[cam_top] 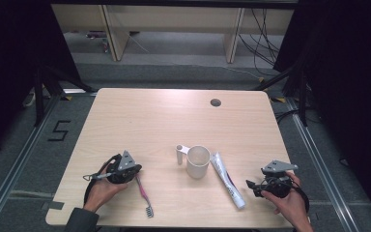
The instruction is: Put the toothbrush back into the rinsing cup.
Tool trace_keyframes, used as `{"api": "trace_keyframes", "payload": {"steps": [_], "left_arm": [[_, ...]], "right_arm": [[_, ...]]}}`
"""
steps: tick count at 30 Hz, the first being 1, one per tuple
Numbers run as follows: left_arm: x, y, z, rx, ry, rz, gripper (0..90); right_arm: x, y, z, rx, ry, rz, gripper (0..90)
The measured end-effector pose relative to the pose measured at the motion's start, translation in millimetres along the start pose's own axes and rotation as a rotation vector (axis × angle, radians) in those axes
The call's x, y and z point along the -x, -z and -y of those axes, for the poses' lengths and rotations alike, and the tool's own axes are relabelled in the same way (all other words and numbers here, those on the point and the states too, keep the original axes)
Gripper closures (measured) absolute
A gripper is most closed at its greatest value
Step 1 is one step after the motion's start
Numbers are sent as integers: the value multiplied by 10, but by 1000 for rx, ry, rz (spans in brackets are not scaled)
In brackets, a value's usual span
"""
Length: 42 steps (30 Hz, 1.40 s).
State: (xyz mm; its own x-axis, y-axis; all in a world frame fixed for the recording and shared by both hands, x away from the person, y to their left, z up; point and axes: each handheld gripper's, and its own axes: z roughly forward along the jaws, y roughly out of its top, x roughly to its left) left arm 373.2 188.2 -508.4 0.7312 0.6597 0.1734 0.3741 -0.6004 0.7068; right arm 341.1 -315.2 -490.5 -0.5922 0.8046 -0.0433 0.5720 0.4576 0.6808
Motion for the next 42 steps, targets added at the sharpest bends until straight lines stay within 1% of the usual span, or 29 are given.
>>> {"api": "trace_keyframes", "payload": {"steps": [3, 4, 5, 6, 7, 8, 10, 13, 14, 15, 16, 17, 20, 22, 23, 26, 27, 28, 30, 31, 33, 34, 36, 37, 38, 39, 40, 41, 42], "left_arm": [[-17, 56, 67, -6, -1, -2, 889], [-21, 84, 121, -13, 10, -9, 885], [-21, 84, 121, -13, 10, -9, 885], [-22, 115, 170, -19, 12, -13, 885], [-17, 128, 195, -11, 19, -11, 883], [-17, 128, 195, -11, 19, -11, 882], [-12, 174, 242, -16, 12, -7, 880], [29, 263, 333, -12, 22, -14, 876], [29, 263, 333, -12, 22, -14, 875], [56, 318, 360, -15, 7, -10, 873], [56, 318, 360, -15, 7, -10, 871], [90, 360, 378, -13, 9, -13, 870], [148, 409, 397, -10, 4, 0, 870], [194, 437, 409, -24, -5, 3, 865], [222, 442, 415, -21, 4, -1, 864], [275, 473, 423, -31, -1, 1, 863], [317, 500, 431, -33, -11, 15, 862], [338, 511, 429, -38, -14, 16, 861], [393, 532, 435, -44, -4, 15, 859], [403, 550, 433, -47, -21, 20, 859], [443, 570, 438, -42, -13, 24, 858], [444, 588, 433, -57, -34, 28, 858], [480, 603, 430, -62, -22, 33, 854], [486, 617, 425, -73, -33, 39, 852], [499, 614, 432, -64, -26, 44, 852], [509, 619, 426, -73, -22, 44, 851], [519, 623, 424, -78, -20, 43, 851], [519, 623, 424, -78, -20, 43, 850], [544, 618, 421, -79, -3, 43, 848]], "right_arm": [[1, 1, -1, 1, 2, 1, 233], [-12, 3, 1, -3, -15, 4, 233], [-12, 4, 0, -2, -14, 7, 233], [-9, 2, 0, 0, -10, 5, 233], [-40, 4, 4, 0, -43, 10, 233], [-40, 4, 4, 0, -43, 10, 233], [-27, 5, 1, 3, -20, 18, 233], [-1, 0, 0, 7, 7, 16, 233], [-1, 0, 0, 7, 7, 16, 233], [-7, 0, -1, 7, 2, 14, 233], [-7, 0, -1, 7, 2, 14, 233], [-32, 7, 0, -16, -33, 5, 233], [-32, 7, -2, -14, -35, 3, 233], [-31, 6, 0, -17, -31, 7, 233], [-27, 6, 1, -18, -26, 8, 233], [-19, 9, 2, -10, -15, 9, 233], [-18, 6, 2, -12, -15, 10, 233], [-25, 10, 3, -21, -25, 8, 233], [-29, 9, 2, -22, -32, 5, 233], [-32, 11, 1, -21, -33, 3, 233], [-39, 7, 1, -21, -39, 6, 233], [-34, 9, 2, -29, -32, 7, 233], [-37, 8, 2, -25, -37, 5, 233], [-56, 5, 6, -18, -54, 9, 232], [-34, 10, 1, -26, -30, 8, 233], [-31, 8, 3, -30, -25, 8, 232], [-53, 7, 6, -33, -52, 6, 232], [-53, 7, 6, -33, -52, 6, 232], [-35, 11, 2, -30, -33, 6, 233]]}}
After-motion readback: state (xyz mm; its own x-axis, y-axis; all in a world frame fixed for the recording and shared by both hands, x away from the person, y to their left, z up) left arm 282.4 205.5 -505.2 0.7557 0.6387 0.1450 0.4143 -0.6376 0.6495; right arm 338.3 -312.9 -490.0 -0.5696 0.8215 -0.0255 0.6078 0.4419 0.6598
